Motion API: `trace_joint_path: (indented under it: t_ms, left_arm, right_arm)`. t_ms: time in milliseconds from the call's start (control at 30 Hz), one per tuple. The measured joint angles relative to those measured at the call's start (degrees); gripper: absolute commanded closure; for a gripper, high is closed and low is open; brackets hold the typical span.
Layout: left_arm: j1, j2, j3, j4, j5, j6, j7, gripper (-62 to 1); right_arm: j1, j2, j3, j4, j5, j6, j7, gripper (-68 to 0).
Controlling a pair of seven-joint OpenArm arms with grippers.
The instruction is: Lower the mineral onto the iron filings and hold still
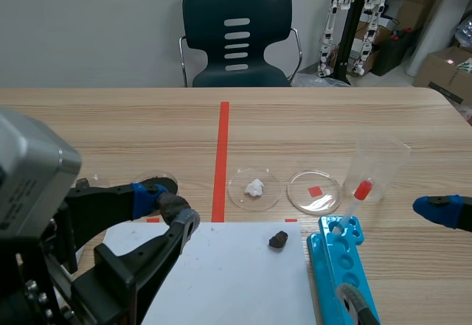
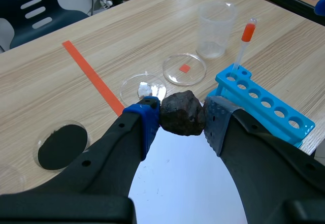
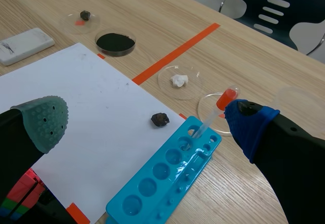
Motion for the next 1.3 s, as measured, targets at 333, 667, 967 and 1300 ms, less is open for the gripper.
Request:
trace_joint_path:
  t_ms: [333, 667, 967, 1300]
  left_arm:
    - [0.0, 0.0, 0.0, 0.0, 0.0, 0.0, 1.7, -11.6]
    - [0.0, 0.0, 0.0, 0.0, 0.0, 0.0, 1.7, -11.6]
    - [0.0, 0.0, 0.0, 0.0, 0.0, 0.0, 1.5, -11.6]
    - [0.0, 0.0, 0.0, 0.0, 0.0, 0.0, 1.5, -11.6]
  right_arm:
    - [0.0, 0.0, 0.0, 0.0, 0.0, 0.0, 0.0, -65.3]
    - [0.0, 0.0, 0.0, 0.0, 0.0, 0.0, 0.0, -65.3]
    - [0.0, 0.0, 0.0, 0.0, 0.0, 0.0, 0.0, -65.3]
    - [0.0, 0.0, 0.0, 0.0, 0.0, 0.0, 0.0, -65.3]
